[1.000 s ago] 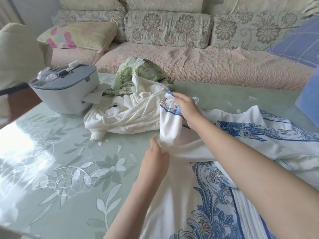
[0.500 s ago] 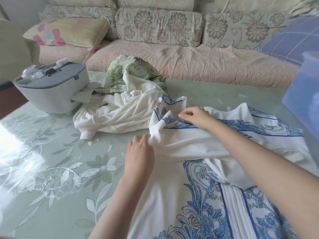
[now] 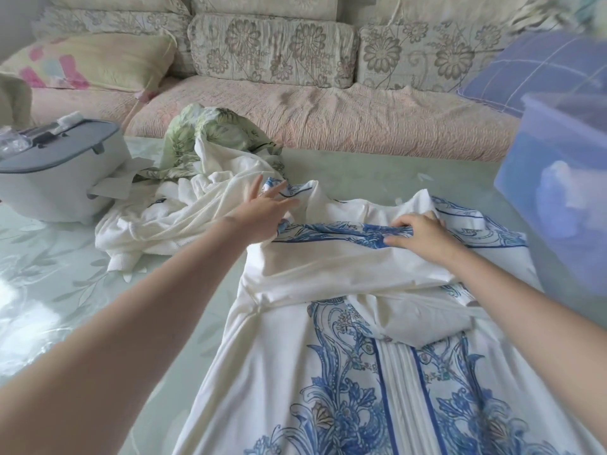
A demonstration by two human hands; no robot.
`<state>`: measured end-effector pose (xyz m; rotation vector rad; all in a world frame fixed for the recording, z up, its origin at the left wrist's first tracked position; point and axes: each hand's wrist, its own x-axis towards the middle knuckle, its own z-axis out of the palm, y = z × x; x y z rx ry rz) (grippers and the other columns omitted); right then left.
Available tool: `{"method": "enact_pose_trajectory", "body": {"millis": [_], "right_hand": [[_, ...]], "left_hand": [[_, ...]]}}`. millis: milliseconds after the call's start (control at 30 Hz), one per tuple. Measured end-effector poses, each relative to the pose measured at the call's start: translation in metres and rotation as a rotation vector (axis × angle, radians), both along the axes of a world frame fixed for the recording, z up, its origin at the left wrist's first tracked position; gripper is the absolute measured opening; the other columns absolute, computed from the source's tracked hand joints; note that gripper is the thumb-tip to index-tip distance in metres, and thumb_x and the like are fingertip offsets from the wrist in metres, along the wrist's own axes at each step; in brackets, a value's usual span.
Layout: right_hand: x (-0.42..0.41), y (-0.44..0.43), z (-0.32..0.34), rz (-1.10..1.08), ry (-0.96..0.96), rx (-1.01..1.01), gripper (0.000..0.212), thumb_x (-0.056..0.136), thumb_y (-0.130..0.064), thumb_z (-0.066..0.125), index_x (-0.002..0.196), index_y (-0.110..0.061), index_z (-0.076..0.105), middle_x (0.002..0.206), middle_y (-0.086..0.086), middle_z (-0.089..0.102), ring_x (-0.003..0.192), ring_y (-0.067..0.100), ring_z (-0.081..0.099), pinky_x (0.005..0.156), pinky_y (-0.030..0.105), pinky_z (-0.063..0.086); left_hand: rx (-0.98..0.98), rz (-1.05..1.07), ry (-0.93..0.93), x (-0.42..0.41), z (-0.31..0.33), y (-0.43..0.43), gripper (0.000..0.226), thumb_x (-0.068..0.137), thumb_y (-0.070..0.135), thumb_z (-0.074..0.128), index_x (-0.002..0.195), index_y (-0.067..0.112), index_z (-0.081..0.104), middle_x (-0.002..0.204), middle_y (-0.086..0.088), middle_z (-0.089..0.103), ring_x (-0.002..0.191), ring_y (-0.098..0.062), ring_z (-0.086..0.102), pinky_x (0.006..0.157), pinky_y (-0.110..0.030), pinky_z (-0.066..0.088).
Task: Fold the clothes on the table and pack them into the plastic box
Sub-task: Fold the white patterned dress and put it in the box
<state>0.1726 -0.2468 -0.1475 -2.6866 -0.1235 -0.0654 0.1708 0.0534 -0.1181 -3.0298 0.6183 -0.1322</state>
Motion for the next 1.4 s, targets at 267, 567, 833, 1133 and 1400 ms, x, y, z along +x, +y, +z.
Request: {"method": "enact_pose_trajectory", "body": {"millis": [267, 567, 833, 1133, 1400], "right_hand": [[-0.004, -0.021, 0.006, -0.01, -0.266, 0.048, 0.026, 0.072, -0.033, 0.08, 0.091, -0.026, 0.063, 0.095, -0.012, 0.057, 0.108, 0.021, 0.041, 0.074, 0.028, 0.016], [-0.016, -0.032, -0.01, 0.123, -0.156, 0.055, 0.017, 0.075, -0.037, 0.076, 0.08, -0.022, 0.069, 0.082, -0.008, 0.056, 0.096, 0.022, 0.044, 0.082, 0.027, 0.024], [-0.032, -0.039, -0.004, 0.239, 0.053, 0.141, 0.024, 0.08, -0.038, 0.071, 0.069, -0.02, 0.06, 0.07, -0.001, 0.054, 0.08, 0.006, 0.042, 0.075, 0.022, 0.024], [-0.045, -0.053, 0.013, 0.188, 0.104, 0.028, 0.017, 0.067, -0.032, 0.082, 0.071, -0.029, 0.066, 0.075, -0.009, 0.064, 0.079, 0.011, 0.054, 0.073, 0.028, 0.039], [-0.014, -0.053, 0.0, 0.042, 0.028, 0.001, 0.021, 0.077, -0.024, 0.077, 0.096, -0.021, 0.07, 0.093, -0.003, 0.061, 0.101, 0.021, 0.054, 0.093, 0.033, 0.036]], "left_hand": [[0.007, -0.014, -0.165, 0.014, -0.004, 0.019, 0.03, 0.088, 0.042, 0.058, 0.101, 0.017, 0.07, 0.105, -0.002, 0.063, 0.129, -0.021, 0.039, 0.113, -0.038, -0.015], [-0.106, 0.162, -0.434, 0.02, -0.006, 0.032, 0.017, 0.092, 0.019, 0.056, 0.094, 0.005, 0.064, 0.095, -0.014, 0.069, 0.109, -0.031, 0.05, 0.099, -0.038, 0.015], [-0.004, 0.181, -0.545, 0.01, -0.008, 0.044, 0.008, 0.081, 0.01, 0.065, 0.079, 0.003, 0.067, 0.071, -0.018, 0.067, 0.094, -0.034, 0.058, 0.097, -0.038, 0.015], [0.109, 0.183, -0.555, 0.005, -0.008, 0.055, 0.015, 0.066, 0.004, 0.079, 0.07, 0.003, 0.065, 0.07, -0.015, 0.063, 0.087, -0.037, 0.059, 0.093, -0.041, 0.021], [-0.035, 0.22, -0.545, 0.005, -0.014, 0.051, 0.019, 0.077, 0.014, 0.074, 0.09, 0.005, 0.062, 0.086, -0.017, 0.066, 0.098, -0.036, 0.053, 0.092, -0.041, 0.019]]}}
